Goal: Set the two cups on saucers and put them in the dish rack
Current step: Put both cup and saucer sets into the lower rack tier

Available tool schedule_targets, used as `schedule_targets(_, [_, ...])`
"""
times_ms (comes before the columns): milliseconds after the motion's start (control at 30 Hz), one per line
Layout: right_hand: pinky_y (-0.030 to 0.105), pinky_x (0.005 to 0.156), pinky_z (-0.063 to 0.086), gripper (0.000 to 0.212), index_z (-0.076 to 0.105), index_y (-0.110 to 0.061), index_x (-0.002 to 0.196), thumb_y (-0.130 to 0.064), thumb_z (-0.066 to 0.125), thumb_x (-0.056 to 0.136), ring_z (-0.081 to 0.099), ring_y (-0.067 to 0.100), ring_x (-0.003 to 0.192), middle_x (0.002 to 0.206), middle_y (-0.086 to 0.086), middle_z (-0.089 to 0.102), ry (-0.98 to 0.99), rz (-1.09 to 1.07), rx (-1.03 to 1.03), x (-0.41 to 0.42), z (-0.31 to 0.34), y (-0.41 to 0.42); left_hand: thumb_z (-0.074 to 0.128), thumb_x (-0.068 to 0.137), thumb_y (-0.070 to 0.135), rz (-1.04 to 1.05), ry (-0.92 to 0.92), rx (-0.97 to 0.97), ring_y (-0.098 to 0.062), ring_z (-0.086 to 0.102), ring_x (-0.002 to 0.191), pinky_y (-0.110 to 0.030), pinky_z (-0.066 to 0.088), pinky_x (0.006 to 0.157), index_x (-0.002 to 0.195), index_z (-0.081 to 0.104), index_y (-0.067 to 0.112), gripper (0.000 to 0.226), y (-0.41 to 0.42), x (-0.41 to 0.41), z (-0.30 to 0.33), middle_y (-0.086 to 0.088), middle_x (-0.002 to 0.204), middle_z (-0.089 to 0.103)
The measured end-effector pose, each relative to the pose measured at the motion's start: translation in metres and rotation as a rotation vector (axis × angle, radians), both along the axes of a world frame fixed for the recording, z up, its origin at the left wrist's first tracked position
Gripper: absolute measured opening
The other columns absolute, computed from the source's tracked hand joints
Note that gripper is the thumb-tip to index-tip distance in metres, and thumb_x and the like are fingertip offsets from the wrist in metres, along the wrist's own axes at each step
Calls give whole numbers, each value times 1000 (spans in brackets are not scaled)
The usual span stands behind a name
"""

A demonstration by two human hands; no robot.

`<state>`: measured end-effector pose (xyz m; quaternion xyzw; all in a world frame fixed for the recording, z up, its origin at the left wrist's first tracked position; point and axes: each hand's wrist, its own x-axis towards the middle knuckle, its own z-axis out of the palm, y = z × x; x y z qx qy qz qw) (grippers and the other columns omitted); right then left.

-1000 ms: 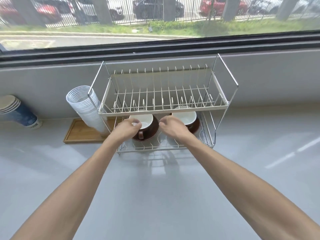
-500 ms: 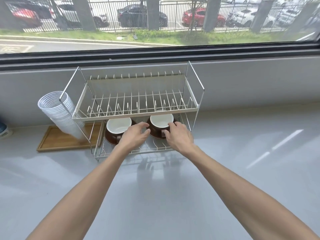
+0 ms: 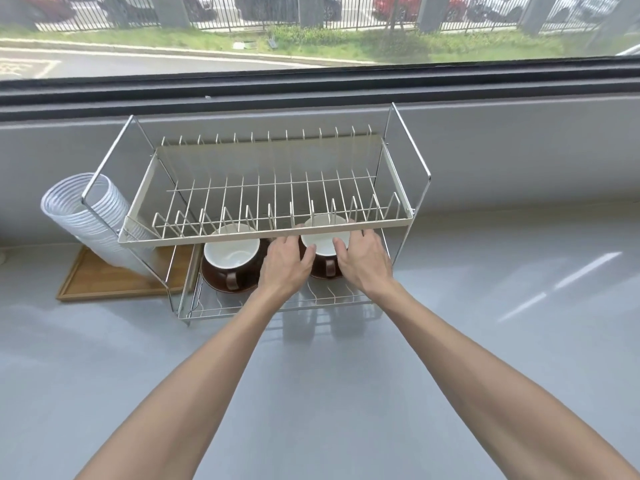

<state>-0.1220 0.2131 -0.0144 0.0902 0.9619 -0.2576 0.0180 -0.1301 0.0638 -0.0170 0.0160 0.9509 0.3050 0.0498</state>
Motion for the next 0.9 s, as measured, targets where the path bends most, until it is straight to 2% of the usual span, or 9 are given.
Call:
schedule_targets(67, [44, 111, 36, 53, 45, -7, 147, -38, 42, 105, 44, 40, 138, 146, 23, 49, -11, -24, -108, -6, -1, 1, 47, 101, 36, 32, -33, 86, -37, 47, 136, -45, 39, 110, 150, 40, 12, 56, 5, -1, -3, -15, 147, 53])
schedule_targets(167, [43, 118, 31, 57, 35, -11, 156, -38, 40, 106, 39, 38, 144, 156, 19, 43, -29, -45, -217, -16, -2, 1, 45, 101, 37, 90, -75, 165, -34, 39, 145, -44, 33, 117, 156, 32, 12, 61, 9, -6, -8, -12, 158, 41])
schedule_targets(233, [44, 119, 30, 56, 35, -11, 156, -38, 37, 107, 37, 39, 144, 157, 19, 41, -59, -61, -245, -21, -5, 1, 45, 101, 38, 128, -103, 212, -32, 38, 146, -45, 32, 118, 155, 33, 12, 60, 10, -9, -11, -12, 158, 42])
schedule_targets(333, [47, 117, 33, 47, 41, -10, 150, -28, 34, 107, 40, 42, 140, 154, 20, 44, -79, -64, -265, -27, -11, -1, 41, 101, 42, 184, -153, 294, -31, 39, 145, -47, 32, 119, 154, 34, 16, 59, 11, -13, -14, -11, 157, 43])
schedule_targets(400, [48, 114, 35, 43, 44, -8, 145, -22, 31, 106, 43, 42, 136, 148, 22, 48, -91, -75, -279, -29, -15, -2, 39, 101, 44, 224, -199, 317, -33, 44, 140, -48, 35, 116, 150, 40, 14, 57, 11, -15, -17, -14, 150, 50])
schedule_targets(500, [48, 114, 36, 43, 43, -9, 146, -15, 29, 105, 44, 43, 136, 146, 25, 47, -80, -115, -306, -31, -19, -2, 39, 101, 41, 268, -235, 311, -38, 53, 125, -48, 42, 107, 133, 53, 6, 50, 11, -16, -22, -18, 133, 60])
schedule_targets(600, [44, 114, 35, 46, 38, -13, 151, -12, 29, 106, 42, 43, 139, 148, 25, 46, -90, -132, -315, -32, -21, 0, 40, 101, 37, 267, -239, 364, -39, 58, 122, -50, 46, 106, 131, 54, 9, 44, 11, -16, -24, -18, 131, 62])
schedule_targets(767, [43, 106, 40, 40, 48, 2, 137, -17, 30, 107, 49, 44, 130, 139, 26, 51, -154, -201, -334, -33, -23, 1, 44, 99, 37, 293, -254, 428, -40, 59, 122, -53, 50, 103, 130, 56, 12, 42, 11, -16, -24, -19, 130, 61])
schedule_targets(900, [44, 101, 41, 39, 50, 3, 130, -20, 29, 107, 52, 43, 124, 134, 26, 53, -174, -210, -320, -31, -25, 0, 43, 97, 36, 310, -277, 420, -45, 56, 122, -54, 49, 103, 122, 56, 8, 40, 11, -14, -26, -27, 131, 57])
